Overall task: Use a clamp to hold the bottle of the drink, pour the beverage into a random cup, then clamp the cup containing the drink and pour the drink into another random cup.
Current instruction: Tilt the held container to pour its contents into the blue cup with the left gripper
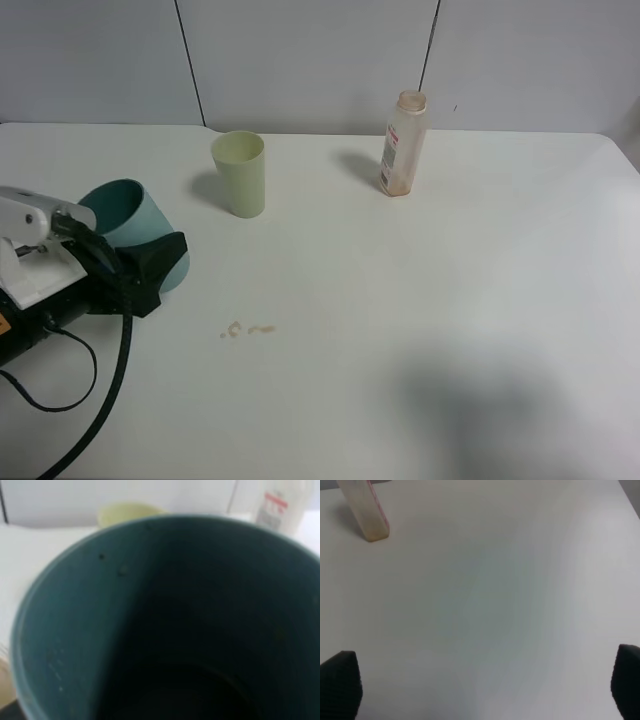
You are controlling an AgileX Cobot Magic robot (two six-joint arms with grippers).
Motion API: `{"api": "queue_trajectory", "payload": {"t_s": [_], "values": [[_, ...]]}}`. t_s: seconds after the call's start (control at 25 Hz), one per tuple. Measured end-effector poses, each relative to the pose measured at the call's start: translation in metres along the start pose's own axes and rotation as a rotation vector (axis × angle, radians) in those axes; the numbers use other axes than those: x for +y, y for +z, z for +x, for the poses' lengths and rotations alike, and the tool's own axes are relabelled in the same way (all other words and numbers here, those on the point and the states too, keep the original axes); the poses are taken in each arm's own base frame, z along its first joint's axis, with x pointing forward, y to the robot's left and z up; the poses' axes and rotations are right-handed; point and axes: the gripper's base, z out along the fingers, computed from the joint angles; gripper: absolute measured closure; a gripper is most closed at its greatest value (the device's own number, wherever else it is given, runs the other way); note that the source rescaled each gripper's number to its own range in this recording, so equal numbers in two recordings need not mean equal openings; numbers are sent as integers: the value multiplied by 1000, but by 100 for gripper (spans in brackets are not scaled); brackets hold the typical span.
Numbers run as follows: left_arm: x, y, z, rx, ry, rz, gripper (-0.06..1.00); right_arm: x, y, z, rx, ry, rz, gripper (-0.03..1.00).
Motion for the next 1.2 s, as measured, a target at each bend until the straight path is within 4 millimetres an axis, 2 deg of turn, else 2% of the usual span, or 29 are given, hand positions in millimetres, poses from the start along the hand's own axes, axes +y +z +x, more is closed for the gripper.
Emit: {"api": "queue_trajectory", "payload": {"t_s": [0.44,0.84,1.2], "values": [[17,-11,-25,-154,119,-163,93,0,0,0,0,0,0,-3],[60,-25,-43,-247,185,-384,93,0,0,0,0,0,0,-3],[100,-41,-54,-252,246,-475,93,0,0,0,0,0,0,-3]]}}
